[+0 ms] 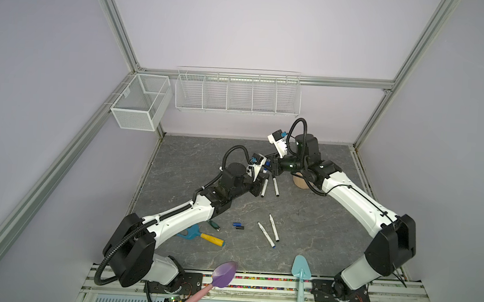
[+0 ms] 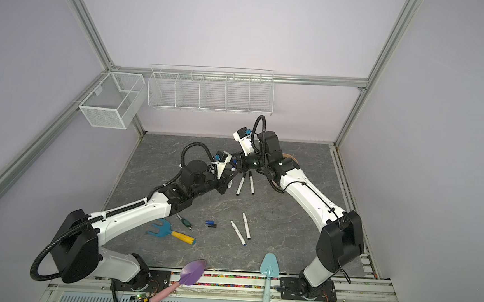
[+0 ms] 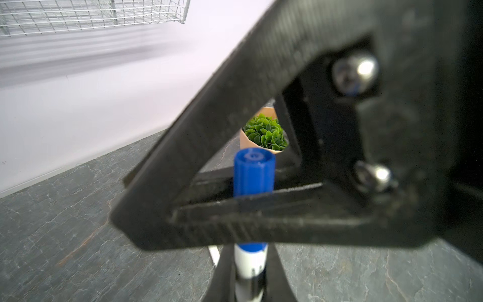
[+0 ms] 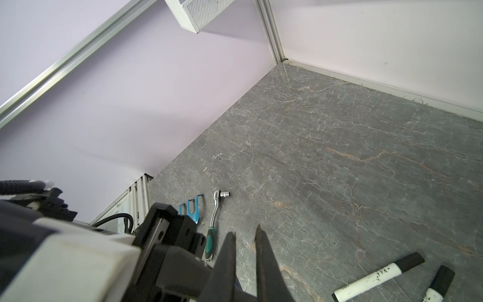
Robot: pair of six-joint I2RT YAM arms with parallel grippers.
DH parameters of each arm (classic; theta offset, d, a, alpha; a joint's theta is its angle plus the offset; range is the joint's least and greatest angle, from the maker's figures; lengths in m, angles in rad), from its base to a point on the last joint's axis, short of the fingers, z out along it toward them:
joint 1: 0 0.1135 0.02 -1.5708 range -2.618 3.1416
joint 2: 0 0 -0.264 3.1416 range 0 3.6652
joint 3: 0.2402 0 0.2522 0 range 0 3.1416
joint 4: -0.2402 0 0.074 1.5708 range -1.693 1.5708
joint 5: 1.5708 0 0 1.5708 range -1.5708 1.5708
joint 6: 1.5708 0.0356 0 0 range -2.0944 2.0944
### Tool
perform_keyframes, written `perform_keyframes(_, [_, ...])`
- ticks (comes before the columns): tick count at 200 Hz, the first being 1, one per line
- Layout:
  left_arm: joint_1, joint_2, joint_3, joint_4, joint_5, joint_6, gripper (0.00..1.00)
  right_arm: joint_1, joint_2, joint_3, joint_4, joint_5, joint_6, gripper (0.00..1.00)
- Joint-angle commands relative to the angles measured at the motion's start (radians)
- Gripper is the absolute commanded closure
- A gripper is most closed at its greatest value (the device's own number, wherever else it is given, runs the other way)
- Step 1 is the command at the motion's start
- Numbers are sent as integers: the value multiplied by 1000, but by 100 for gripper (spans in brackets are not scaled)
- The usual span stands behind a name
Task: Insert the pens into the pen caps
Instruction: 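Press the blue cap down onto the marker with the right gripper, then open the right gripper and withdraw it from the capped marker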
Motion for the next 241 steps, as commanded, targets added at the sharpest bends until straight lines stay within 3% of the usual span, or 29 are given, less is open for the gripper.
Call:
perform_keyframes(1, [46,-81,165,845,-117,-38,100,59,81,-97,-463,-176,36,93])
perform_keyframes(62, [175,-81,141,962,-125,-305,100,44,85,-140,-447,-173,59,93])
perform_keyframes(90, [181,-110,117,930,-116,-289,100,-27,62,-186,-361,-208,136,93])
perform_keyframes(140, [182,-144,73,880,-108,-272,100,-32,59,-179,-354,-214,145,93])
perform_keyframes(202, [146,-160,-22,694,49,-283,100,-56,44,-140,-313,-205,178,93])
perform_keyframes(232, [68,-172,-132,584,49,-242,100,-63,36,-113,-264,-201,201,87])
perform_keyframes(241, [54,-166,-169,579,49,-255,100,-66,31,-102,-245,-193,215,81])
